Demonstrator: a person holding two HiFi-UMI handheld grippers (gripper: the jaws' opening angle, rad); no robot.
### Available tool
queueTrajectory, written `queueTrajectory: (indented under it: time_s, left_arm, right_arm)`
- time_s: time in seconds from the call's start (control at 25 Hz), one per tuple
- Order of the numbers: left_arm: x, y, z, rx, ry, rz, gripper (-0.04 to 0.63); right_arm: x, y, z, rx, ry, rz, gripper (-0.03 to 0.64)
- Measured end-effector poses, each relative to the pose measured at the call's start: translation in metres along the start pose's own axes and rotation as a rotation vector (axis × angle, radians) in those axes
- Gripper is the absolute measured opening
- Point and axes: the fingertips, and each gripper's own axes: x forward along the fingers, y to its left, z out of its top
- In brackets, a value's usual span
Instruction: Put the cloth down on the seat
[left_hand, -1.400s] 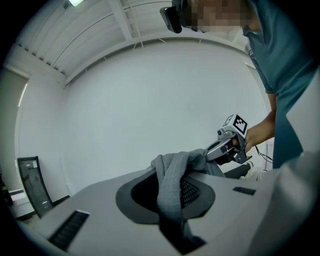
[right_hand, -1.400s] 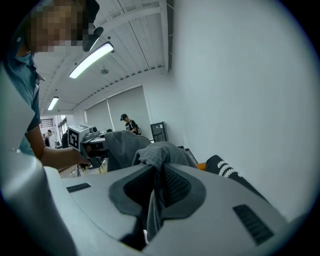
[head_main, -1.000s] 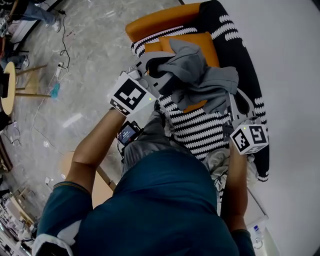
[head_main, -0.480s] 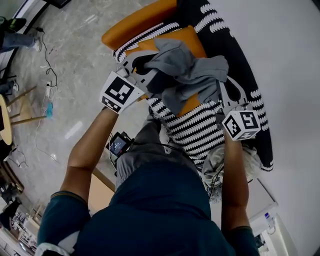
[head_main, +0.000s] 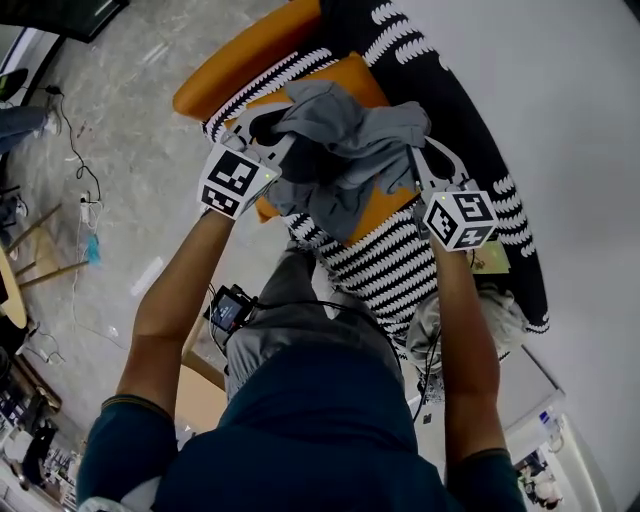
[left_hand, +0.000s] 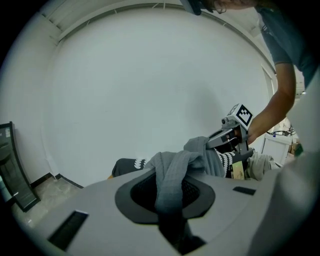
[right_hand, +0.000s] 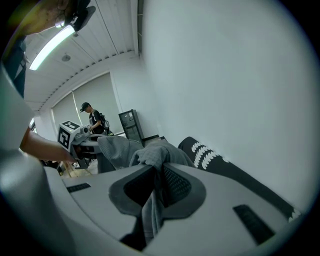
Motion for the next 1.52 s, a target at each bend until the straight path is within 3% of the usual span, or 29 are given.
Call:
queueTrajectory:
  time_s: [0.52,0.8,0.92,1.04,1.16,1.36,1.44,1.52]
  left_arm:
    - [0.058,0.028,-0.060,-0.032,0.136,-0.040,0.054]
    - [0.075,0.030,-0.094,-0.098,0.259,-0.150,0.080]
    - [0.071,0.032,-0.101,-0.094,0.283,-0.150,0.113]
    - [0.066,0.034,-0.106,-0.102,0.292,-0.158,0.223]
    - [0.054,0.034,-0.100,-0.083,0.276,-0.177,0.294]
    - [0.025,0.035,-0.090,-0.062,0.244,-0.173,0.301]
    - [0.010,0.027,-0.091,-0.070,0.235,-0.174,0.289]
    - [-0.008,0.017,-0.099,-0.068,0.250,-0.167,0.270]
  right_arm:
    - [0.068,-0.041,-0.050,0.132,0.161,-0.033,0.043]
    - [0.074,-0.060,-0.080,0.213,0.307,-0.097,0.089]
    - [0.070,-0.063,-0.081,0.221,0.313,-0.113,0.089]
    - [0.066,-0.064,-0.081,0.224,0.310,-0.117,0.089]
    - [0.058,-0.060,-0.081,0.222,0.305,-0.116,0.088]
    - [0.043,-0.039,-0.076,0.221,0.265,-0.072,0.084]
    - [0.034,-0.024,-0.074,0.186,0.251,-0.024,0.021]
    - [0.023,-0.008,-0.077,0.135,0.261,0.021,0.014]
